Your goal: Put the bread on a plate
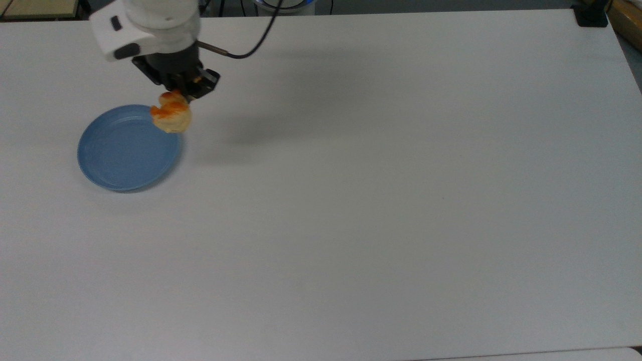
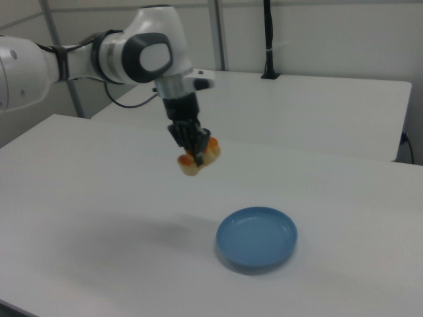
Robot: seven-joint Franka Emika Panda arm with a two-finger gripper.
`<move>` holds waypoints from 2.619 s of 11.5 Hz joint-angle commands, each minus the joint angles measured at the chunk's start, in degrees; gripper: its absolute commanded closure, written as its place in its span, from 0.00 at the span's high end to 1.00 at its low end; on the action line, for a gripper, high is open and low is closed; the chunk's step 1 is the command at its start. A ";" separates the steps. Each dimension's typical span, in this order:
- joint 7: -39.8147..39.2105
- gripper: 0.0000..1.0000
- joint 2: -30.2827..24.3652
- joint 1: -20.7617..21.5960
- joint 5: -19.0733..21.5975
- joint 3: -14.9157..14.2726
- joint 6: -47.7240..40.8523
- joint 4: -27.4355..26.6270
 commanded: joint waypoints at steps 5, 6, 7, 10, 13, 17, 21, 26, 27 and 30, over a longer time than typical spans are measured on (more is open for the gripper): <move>-8.15 0.14 11.04 -2.84 2.93 -8.04 11.60 -0.02; -8.24 0.14 12.37 -3.45 3.02 -8.04 13.09 -1.25; -8.24 0.14 13.08 -3.98 3.02 -7.95 15.37 -2.91; -8.41 0.41 14.58 -4.78 2.93 -7.95 18.12 -4.94; -8.94 1.00 14.41 -4.86 2.93 -7.95 18.12 -5.30; -8.15 1.00 7.14 -4.69 2.93 -7.16 14.27 -4.34; -2.62 1.00 -6.13 -4.25 3.02 2.13 4.00 -3.81; -1.91 1.00 -12.22 -1.10 2.94 11.38 -6.66 -3.72; -2.00 1.00 -12.23 0.57 2.85 11.39 -6.75 -3.72; -2.00 1.00 -12.14 0.41 2.85 10.95 -6.14 -3.72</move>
